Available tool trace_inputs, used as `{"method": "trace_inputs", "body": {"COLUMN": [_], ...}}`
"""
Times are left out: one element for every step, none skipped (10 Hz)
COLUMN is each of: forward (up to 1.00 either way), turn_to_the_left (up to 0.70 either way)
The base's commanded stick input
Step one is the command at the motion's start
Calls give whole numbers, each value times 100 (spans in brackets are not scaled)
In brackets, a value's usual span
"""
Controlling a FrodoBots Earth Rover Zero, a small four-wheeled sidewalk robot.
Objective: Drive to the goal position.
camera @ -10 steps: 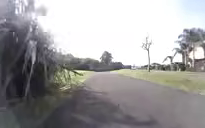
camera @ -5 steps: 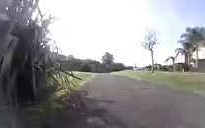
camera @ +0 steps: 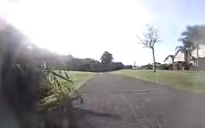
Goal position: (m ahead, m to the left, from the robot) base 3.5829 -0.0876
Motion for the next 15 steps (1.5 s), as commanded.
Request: {"method": "trace_inputs", "body": {"forward": [100, 100, 100, 100, 100, 100, 100, 100, 100, 100, 100, 100, 100, 100, 100], "turn_to_the_left": [0, 0, 0, 0, 0, 0, 0, 0, 11, 27, 27, 27, 27, 12, 0]}}
